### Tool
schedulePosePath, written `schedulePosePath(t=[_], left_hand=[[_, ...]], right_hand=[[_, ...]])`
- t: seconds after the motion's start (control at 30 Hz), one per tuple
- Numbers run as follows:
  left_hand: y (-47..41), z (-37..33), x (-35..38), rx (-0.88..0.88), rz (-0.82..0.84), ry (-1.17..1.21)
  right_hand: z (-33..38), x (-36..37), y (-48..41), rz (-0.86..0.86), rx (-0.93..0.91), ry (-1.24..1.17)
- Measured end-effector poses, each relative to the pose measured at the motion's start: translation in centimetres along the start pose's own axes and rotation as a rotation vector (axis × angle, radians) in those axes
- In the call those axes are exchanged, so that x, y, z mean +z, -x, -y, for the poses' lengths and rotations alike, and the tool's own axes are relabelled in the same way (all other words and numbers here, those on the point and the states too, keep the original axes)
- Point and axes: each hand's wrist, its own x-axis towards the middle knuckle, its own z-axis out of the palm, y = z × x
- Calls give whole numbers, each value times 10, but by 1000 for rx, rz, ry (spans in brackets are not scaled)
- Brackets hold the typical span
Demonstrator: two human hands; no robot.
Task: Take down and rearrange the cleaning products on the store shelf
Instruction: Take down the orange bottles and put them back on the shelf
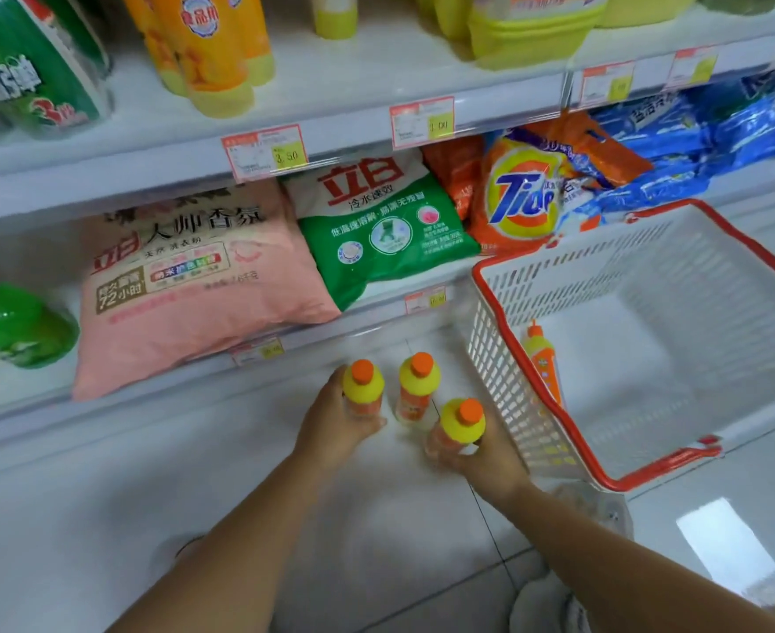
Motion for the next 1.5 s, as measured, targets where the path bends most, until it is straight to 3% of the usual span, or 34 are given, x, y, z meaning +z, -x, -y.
schedulePosePath(t=[0.07, 0.23, 0.43, 0.63, 0.83, 1.1, 1.5], left_hand=[[-7, -4, 5, -59, -33, 47], [-4, -9, 4, -77, -98, 51], [20, -29, -24, -11, -143, 59], [41, -96, -77, 205, -211, 140], [55, -188, -156, 431, -261, 190], [35, -247, -224, 583, -393, 215], [-37, -256, -235, 577, -379, 317]], right_hand=[[-18, 3, -11, -24, -21, 15], [51, -11, 22, -131, 13, -26], [111, -51, 48, -173, -77, -49], [209, -90, 72, -314, -260, -128], [322, -123, 78, -316, -568, -128], [450, -142, 30, -347, -874, -64], [509, -139, -82, -408, -853, 95]])
